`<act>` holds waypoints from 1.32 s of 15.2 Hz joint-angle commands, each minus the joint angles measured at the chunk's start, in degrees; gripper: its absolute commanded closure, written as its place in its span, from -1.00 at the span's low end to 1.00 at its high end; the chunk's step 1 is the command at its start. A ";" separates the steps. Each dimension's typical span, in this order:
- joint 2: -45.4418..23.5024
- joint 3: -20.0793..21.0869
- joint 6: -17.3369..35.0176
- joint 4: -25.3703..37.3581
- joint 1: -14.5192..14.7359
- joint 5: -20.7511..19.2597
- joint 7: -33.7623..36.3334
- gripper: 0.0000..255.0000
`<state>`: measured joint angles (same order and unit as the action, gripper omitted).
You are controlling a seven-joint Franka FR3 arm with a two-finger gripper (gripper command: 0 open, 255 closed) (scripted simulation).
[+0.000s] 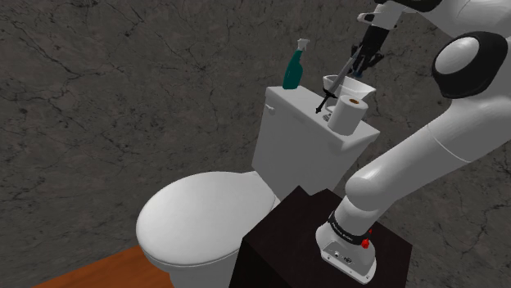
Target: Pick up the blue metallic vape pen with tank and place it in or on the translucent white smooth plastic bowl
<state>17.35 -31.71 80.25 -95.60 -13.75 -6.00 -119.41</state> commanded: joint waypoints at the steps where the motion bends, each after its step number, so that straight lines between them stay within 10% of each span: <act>1: 0.98 0.22 1.48 -2.33 -0.14 -0.43 0.29 1.00; 12: 2.26 0.39 4.40 -6.41 -0.38 -0.98 0.68 1.00; 13: 2.25 0.39 4.40 -6.41 -0.38 -0.98 0.68 -1.00; 20: 0.43 -0.01 0.46 -0.81 -0.10 -0.23 -0.04 -1.00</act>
<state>18.32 -31.80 82.62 -98.79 -14.01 -6.51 -119.43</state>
